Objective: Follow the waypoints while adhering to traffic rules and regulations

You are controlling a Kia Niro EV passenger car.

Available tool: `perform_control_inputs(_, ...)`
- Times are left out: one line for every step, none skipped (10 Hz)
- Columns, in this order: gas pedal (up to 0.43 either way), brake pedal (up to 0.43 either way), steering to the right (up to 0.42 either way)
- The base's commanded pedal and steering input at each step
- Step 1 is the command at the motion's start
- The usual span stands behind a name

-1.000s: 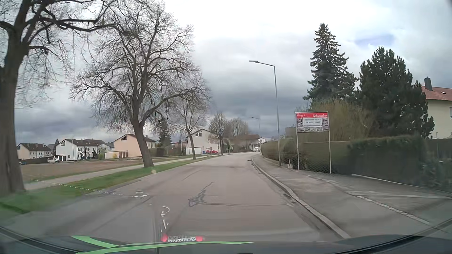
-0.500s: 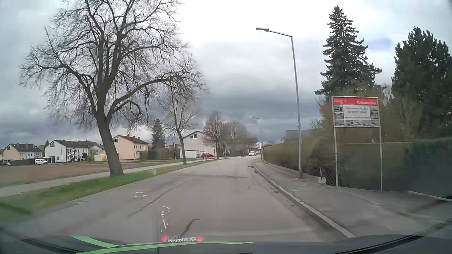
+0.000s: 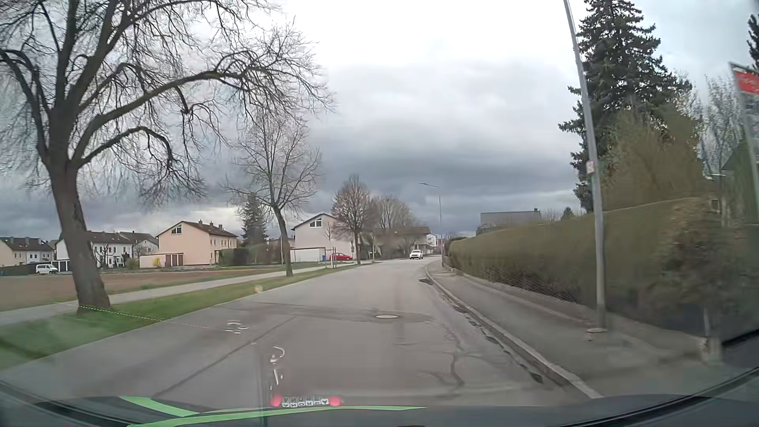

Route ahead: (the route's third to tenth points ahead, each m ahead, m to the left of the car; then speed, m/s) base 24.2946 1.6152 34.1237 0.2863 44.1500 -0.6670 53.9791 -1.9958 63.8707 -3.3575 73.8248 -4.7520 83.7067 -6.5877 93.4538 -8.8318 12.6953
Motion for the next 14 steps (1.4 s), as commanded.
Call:
perform_control_inputs(0.118, 0.000, 0.008)
perform_control_inputs(0.118, 0.000, 0.010)
perform_control_inputs(0.118, 0.000, 0.011)
perform_control_inputs(0.118, 0.000, 0.012)
perform_control_inputs(0.118, 0.000, 0.012)
perform_control_inputs(0.118, 0.000, 0.012)
perform_control_inputs(0.118, 0.000, 0.012)
perform_control_inputs(0.118, 0.000, 0.013)
perform_control_inputs(0.118, 0.000, 0.012)
perform_control_inputs(0.118, 0.000, 0.012)
perform_control_inputs(0.118, 0.000, 0.012)
perform_control_inputs(0.118, 0.000, 0.012)
perform_control_inputs(0.118, 0.000, 0.012)
perform_control_inputs(0.110, 0.000, 0.012)
